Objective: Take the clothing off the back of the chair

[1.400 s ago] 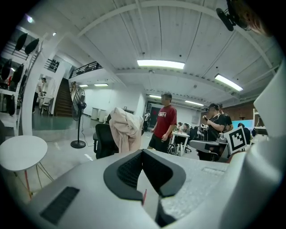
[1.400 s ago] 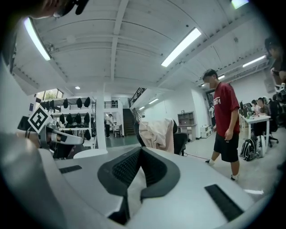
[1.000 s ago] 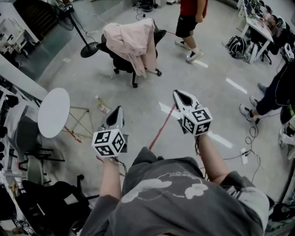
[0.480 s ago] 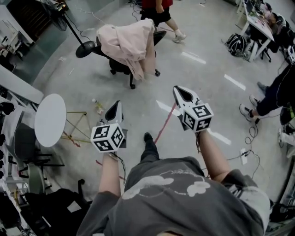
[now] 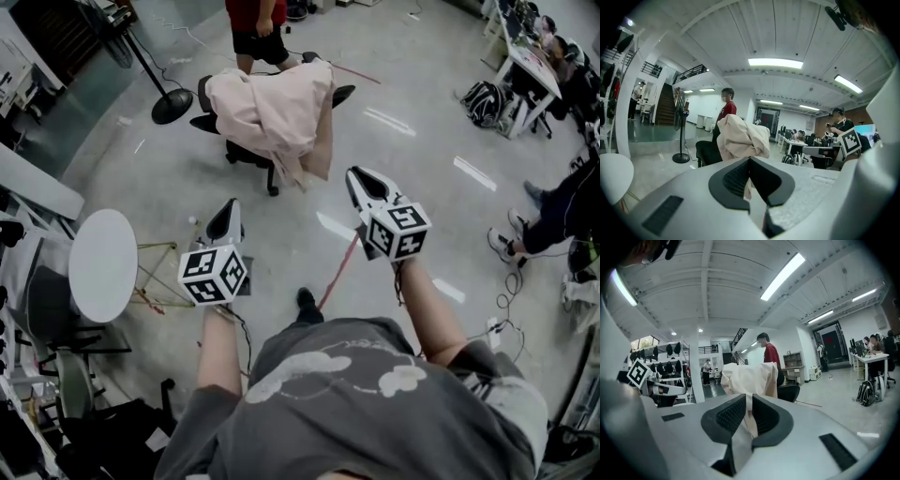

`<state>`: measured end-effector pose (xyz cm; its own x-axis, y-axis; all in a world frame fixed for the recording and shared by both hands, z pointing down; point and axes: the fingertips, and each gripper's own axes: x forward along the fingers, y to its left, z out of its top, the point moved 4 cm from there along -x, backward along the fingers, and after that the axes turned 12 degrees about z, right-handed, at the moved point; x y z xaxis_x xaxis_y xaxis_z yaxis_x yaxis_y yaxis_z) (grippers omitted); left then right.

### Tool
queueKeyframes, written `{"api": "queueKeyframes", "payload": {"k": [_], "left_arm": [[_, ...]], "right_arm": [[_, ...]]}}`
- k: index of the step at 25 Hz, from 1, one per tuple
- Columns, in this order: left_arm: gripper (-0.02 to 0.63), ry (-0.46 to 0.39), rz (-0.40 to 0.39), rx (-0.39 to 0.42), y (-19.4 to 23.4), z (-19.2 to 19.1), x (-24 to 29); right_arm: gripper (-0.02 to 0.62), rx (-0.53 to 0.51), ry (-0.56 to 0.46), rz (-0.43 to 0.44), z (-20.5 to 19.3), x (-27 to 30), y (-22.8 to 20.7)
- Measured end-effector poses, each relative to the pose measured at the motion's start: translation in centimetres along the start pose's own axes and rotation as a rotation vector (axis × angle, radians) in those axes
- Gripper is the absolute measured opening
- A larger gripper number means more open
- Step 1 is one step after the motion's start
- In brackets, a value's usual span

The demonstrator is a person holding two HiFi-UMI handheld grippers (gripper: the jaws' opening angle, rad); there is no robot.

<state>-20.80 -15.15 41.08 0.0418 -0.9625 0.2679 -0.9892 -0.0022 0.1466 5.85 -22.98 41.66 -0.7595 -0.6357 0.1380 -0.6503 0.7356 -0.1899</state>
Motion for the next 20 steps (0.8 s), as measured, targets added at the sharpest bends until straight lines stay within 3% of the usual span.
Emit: {"api": "queueKeyframes", "payload": {"k": [4,10,14,20], "left_arm": [[0.000,-0.010,0.001,-0.010,2.3,1.3,2.6],[0.000,-0.023,-0.014,-0.013,4.9,2.8,6.3],[0.000,-0.031,-0.021,-0.014,6.2,3.6,8.2],[0.000,-0.030,-0.035,-0.005,6.6,4.1,9.9]], "right_arm": [[0.114,0.024,0.000,0.028,1.4,4.3,-0.4],[0.365,0.114,-0.020,0.046,2.3,9.5,-1.1],[0.423,0.149,0.002,0.037,2.6,12.4,-1.4],[0.440,0.119,0.015,0.028,4.3,15.7,-1.8]]}}
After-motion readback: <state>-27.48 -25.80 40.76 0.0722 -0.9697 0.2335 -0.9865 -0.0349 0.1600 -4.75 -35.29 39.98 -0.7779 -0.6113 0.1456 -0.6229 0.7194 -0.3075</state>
